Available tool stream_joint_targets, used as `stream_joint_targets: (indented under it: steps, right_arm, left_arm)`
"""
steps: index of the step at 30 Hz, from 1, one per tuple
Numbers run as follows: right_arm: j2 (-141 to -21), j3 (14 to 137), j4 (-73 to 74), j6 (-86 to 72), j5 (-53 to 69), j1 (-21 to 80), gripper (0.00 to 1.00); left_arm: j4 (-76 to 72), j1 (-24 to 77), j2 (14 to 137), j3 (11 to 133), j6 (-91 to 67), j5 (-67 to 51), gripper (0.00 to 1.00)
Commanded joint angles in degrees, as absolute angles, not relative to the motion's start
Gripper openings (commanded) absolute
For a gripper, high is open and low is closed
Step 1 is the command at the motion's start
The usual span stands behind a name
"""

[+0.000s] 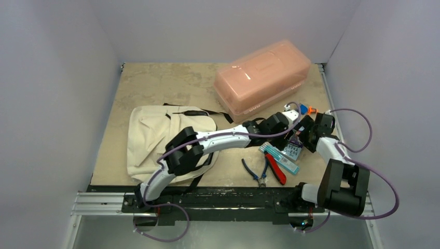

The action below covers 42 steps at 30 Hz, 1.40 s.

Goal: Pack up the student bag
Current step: Pick up the book from the center of the board.

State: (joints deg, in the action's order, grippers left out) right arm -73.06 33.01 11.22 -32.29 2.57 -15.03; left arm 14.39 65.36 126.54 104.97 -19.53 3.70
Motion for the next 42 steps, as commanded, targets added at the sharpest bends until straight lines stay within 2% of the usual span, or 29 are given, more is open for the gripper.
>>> stream_joint_targets:
  steps: [1, 7, 18, 29, 31, 35, 42]
  right_arm:
    - [-70.2, 32.7, 10.8, -31.9, 3.3, -15.0, 0.91]
    - [-69.8, 31.9, 10.4, -31.6, 3.6, -15.1, 0.91]
    - [-71.5, 30.8, 8.5, -32.1, 5.6, -15.1, 0.91]
    - [-72.6, 30.2, 7.5, -33.0, 8.5, -15.1, 0.91]
    - [-72.6, 29.7, 7.0, -33.4, 9.3, -15.1, 0.89]
    - [-73.5, 28.9, 6.1, -34.0, 11.5, -15.1, 0.79]
    - [-73.4, 28.0, 5.8, -34.5, 11.7, -15.1, 0.72]
  left_arm:
    - [18.5, 64.9, 131.3, 113.4, -24.0, 6.9, 0.59]
    - [19.1, 64.4, 136.0, 116.9, -26.3, 11.8, 0.61]
    - [22.3, 61.5, 141.8, 121.6, -34.9, 2.9, 0.61]
    - [14.6, 60.8, 138.0, 119.3, -38.3, -15.8, 0.48]
    - [13.0, 60.8, 136.8, 119.1, -38.3, -18.4, 0.47]
    - [11.3, 60.8, 135.6, 119.3, -39.1, -20.3, 0.44]
    - [9.4, 59.9, 136.6, 120.5, -44.3, -23.9, 0.35]
